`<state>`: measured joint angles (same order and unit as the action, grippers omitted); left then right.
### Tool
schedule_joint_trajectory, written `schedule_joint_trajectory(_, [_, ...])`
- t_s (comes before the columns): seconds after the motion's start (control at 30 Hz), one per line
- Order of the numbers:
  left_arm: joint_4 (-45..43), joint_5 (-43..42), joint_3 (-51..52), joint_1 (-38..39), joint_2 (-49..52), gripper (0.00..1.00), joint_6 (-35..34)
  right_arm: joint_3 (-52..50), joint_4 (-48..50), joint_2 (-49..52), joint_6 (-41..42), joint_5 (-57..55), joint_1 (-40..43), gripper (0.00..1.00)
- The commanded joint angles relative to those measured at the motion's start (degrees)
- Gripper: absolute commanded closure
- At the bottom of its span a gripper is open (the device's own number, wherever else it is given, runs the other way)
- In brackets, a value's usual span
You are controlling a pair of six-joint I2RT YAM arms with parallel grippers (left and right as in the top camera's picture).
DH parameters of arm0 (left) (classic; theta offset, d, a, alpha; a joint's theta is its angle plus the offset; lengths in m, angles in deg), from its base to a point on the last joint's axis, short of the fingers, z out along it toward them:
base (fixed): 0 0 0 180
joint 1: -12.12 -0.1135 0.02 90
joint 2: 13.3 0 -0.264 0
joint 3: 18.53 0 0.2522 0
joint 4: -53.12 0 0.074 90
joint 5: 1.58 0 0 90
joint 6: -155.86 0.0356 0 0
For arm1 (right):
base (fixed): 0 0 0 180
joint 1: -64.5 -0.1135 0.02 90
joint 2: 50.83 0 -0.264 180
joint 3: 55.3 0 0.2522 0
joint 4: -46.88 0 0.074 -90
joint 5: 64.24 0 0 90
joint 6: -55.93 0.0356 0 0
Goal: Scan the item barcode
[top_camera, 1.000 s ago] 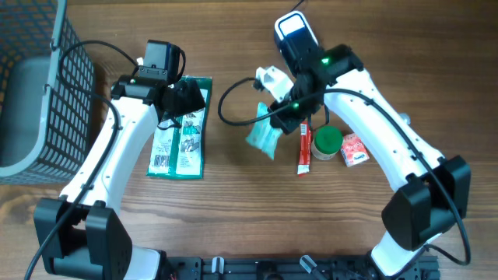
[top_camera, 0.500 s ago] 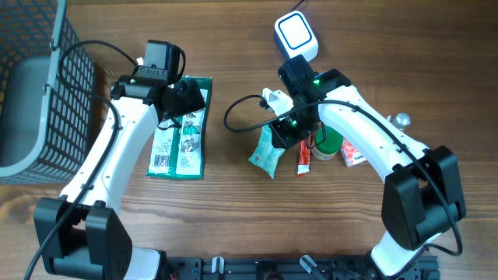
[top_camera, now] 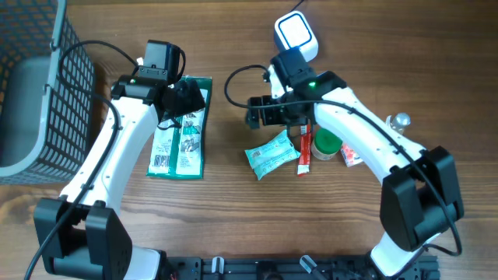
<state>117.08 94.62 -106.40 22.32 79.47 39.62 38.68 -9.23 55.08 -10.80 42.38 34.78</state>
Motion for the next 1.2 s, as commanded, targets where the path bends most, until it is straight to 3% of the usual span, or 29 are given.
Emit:
schedule_joint_trajectory(0.0, [0.04, 0.79, -0.04, -0.09, 0.22, 0.00, 0.31, -0.11, 2.64, 1.07, 5.46, -0.37, -2.49, 0.64])
schedule_joint_trajectory(0.07, [0.04, 0.79, -0.04, -0.09, 0.22, 0.00, 0.31, -0.11, 3.06, 1.60, 8.83, -1.66, -3.61, 0.96])
schedule_joint_trajectory(0.17, [0.04, 0.76, -0.04, -0.09, 0.22, 0.00, 0.31, -0.11, 2.69, 3.65, 17.46, -8.92, -6.21, 0.96])
schedule_joint_trajectory(0.37, [0.04, 0.79, -0.04, -0.09, 0.22, 0.00, 0.31, -0.11, 3.04, 8.46, 18.91, -10.86, -8.85, 0.94])
schedule_joint_trajectory(0.53, [0.04, 0.79, -0.04, -0.09, 0.22, 0.00, 0.31, -0.11, -2.80, 9.05, 18.62, -10.88, -8.85, 0.94])
schedule_joint_trajectory(0.83, [0.04, 0.79, -0.04, -0.09, 0.22, 0.00, 0.31, -0.11, -19.93, 9.05, 3.74, -10.88, -8.83, 0.85])
schedule_joint_trajectory(1.17, [0.04, 0.79, -0.04, -0.09, 0.22, 0.00, 0.31, -0.11, -16.00, 9.05, 3.91, -6.54, -8.92, 0.80])
